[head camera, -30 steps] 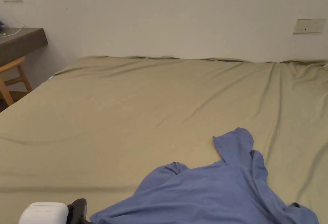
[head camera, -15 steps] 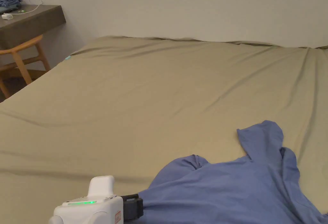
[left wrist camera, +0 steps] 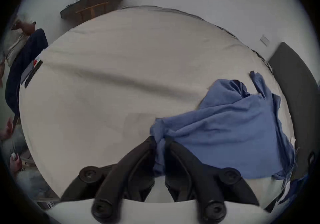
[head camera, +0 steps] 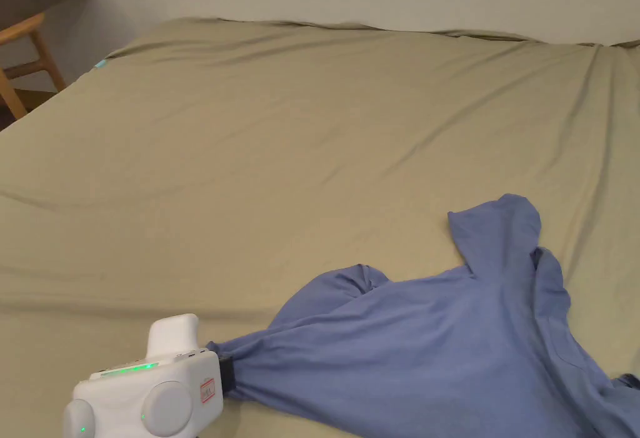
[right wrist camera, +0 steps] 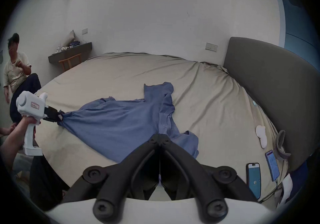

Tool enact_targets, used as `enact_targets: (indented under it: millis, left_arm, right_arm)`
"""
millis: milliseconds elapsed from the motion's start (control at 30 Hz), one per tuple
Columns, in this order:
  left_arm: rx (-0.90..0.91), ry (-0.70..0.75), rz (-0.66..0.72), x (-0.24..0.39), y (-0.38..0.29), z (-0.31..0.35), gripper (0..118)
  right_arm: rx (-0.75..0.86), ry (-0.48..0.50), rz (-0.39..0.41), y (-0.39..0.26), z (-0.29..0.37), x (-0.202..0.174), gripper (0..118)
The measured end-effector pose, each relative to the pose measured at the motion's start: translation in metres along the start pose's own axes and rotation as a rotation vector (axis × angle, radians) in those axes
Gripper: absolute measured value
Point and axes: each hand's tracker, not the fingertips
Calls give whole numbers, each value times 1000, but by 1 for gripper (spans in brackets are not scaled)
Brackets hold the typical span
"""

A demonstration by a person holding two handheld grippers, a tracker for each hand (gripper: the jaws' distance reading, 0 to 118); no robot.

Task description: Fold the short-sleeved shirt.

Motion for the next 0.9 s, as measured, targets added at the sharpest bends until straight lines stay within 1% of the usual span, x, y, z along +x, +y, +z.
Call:
enact_targets:
  millis: [133, 233, 267, 300, 333, 367, 400, 433, 467, 533, 633, 667, 700, 733, 767, 800, 833, 867, 900]
  left_arm:
    - [84, -52, 34, -1, 5, 30, 7]
    - [102, -82, 52, 1, 7, 43, 7]
    - [100, -83, 54, 2, 7, 44, 7]
    - [96, -88, 55, 3, 8, 44, 7]
    - [95, -90, 55, 4, 9, 45, 7]
    - [88, -100, 54, 5, 9, 44, 7]
    - [89, -102, 50, 7, 10, 44, 7]
    - [91, -100, 46, 8, 10, 44, 7]
    - [85, -106, 42, 8, 11, 43, 7]
    - [76, -123, 51, 8, 11, 40, 7]
    - [64, -112, 40, 11, 12, 32, 6]
    - [61, -106, 37, 11, 13, 29, 7]
    - [53, -108, 34, 10, 13, 27, 7]
    - [47, -109, 35, 9, 13, 24, 7]
    - [42, -112, 36, 9, 13, 22, 7]
    - [38, -112, 31, 9, 14, 20, 7]
    - [36, -110, 26, 9, 14, 18, 7]
    - [36, -106, 21, 9, 15, 17, 7]
    - [35, -106, 20, 9, 15, 17, 7]
  right_arm:
    - [1, 30, -17, 17, -16, 18, 3]
    - [7, 48, -35, 46, -49, 35, 3]
    - [18, 46, -42, 58, -64, 40, 19]
    - [10, 54, -46, 71, -84, 46, 60]
    - [-20, 73, -53, 84, -108, 52, 118]
    - [-78, 74, -57, 93, -134, 54, 118]
    - [19, 78, -78, 98, -159, 55, 118]
    - [-51, 76, -62, 104, -186, 55, 118]
    - [-85, 66, -64, 122, -210, 59, 118]
    - [-172, 30, -69, 129, -266, 58, 118]
    - [-368, -1, -84, 106, -320, 49, 118]
    - [-437, 0, -85, 101, -336, 47, 112]
    - [-495, 2, -91, 95, -348, 45, 98]
    - [-532, -13, -91, 90, -357, 43, 69]
    - [-530, -29, -86, 87, -359, 42, 65]
    - [-512, -20, -86, 85, -360, 42, 62]
    - [-489, 10, -124, 84, -355, 43, 60]
    - [-480, -14, -110, 88, -346, 37, 52]
    - [-461, -5, -82, 90, -340, 33, 34]
